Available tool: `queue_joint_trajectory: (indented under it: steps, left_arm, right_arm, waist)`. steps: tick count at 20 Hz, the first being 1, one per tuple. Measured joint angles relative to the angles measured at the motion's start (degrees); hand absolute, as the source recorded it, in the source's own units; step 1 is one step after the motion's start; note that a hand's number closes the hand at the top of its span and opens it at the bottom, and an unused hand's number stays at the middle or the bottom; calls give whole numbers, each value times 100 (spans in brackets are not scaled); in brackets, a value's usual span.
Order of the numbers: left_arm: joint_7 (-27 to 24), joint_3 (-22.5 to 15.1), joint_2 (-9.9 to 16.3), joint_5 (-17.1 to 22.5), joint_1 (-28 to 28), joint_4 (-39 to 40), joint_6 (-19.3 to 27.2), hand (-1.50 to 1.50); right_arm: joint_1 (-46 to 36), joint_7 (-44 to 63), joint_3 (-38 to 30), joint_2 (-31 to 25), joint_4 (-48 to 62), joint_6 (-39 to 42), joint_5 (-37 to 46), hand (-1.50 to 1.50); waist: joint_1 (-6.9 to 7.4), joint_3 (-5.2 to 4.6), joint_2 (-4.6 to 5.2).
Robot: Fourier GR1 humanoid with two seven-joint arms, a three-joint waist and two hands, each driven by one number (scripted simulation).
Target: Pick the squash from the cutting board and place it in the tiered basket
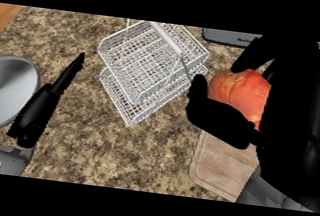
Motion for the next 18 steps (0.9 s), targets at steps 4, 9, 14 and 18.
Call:
queue_joint_trajectory:
  steps: [4,9,14,18]
  left_arm:
    - [-14,11,-14,-7,-87,51,-36,0]
    - [-75,31,-19,-2,-126,83,-92,0]
    - [-95,5,-55,-18,-161,72,-131,0]
    - [-86,-57,-117,-59,-165,46,-130,0]
  right_arm:
    - [-857,13,-513,0,1093,-176,-463,150]
    - [-1708,-76,-931,1,2656,-562,-814,150]
    - [-2249,-239,-1255,3,3971,-1379,-993,150]
    - [-2342,-507,-1380,9,4743,-2403,-1314,-150]
  waist:
    - [64,2,15]
    - [130,5,46]
    - [182,9,81]
    - [257,13,107]
